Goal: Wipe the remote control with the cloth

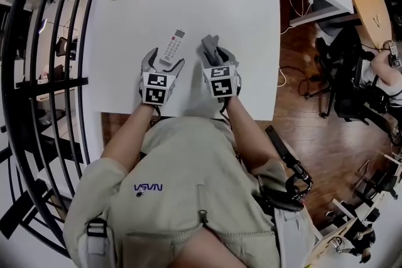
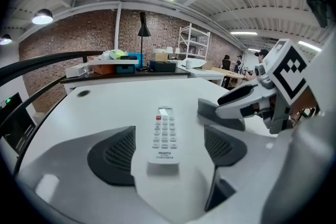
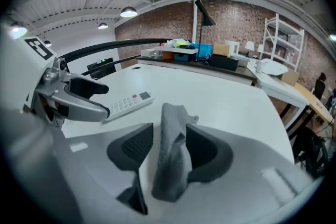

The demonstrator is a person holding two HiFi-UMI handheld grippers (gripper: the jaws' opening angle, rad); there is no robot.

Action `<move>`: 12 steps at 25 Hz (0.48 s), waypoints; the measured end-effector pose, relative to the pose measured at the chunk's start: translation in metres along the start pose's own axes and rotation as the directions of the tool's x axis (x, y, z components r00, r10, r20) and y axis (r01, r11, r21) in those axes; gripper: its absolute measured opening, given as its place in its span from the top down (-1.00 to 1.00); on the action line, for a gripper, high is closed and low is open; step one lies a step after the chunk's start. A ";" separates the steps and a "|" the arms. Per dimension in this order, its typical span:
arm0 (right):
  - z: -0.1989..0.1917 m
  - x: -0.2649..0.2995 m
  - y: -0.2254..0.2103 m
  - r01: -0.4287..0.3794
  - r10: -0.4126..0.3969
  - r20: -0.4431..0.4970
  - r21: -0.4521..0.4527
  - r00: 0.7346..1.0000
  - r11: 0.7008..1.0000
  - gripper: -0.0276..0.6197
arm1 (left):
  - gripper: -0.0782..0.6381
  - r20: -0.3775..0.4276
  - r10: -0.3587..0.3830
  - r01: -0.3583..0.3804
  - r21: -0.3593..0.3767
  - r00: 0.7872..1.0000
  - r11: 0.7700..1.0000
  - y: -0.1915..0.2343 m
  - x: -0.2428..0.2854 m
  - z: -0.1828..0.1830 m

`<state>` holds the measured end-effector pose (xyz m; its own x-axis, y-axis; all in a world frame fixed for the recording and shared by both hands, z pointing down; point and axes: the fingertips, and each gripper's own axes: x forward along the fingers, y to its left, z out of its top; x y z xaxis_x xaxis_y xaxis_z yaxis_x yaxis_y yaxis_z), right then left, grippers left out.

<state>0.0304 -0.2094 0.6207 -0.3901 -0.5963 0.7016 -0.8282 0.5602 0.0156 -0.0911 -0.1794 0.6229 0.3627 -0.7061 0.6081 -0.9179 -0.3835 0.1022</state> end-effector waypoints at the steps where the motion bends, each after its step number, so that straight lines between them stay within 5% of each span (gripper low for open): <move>1: -0.003 0.002 0.001 0.000 0.000 -0.012 -0.001 1.000 1.000 0.30 | -0.33 -0.011 0.003 -0.003 -0.002 1.000 1.000 0.003 0.003 -0.004; 12: -0.013 0.015 -0.007 -0.001 0.003 -0.047 0.037 0.999 0.999 0.30 | -0.34 -0.124 -0.007 0.010 0.025 0.992 1.000 0.010 0.032 -0.037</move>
<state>0.0353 -0.2146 0.6408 -0.3731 -0.5672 0.7342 -0.8422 0.5391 -0.0115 -0.0943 -0.1835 0.6725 0.3462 -0.6240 0.7005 -0.9099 -0.4053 0.0886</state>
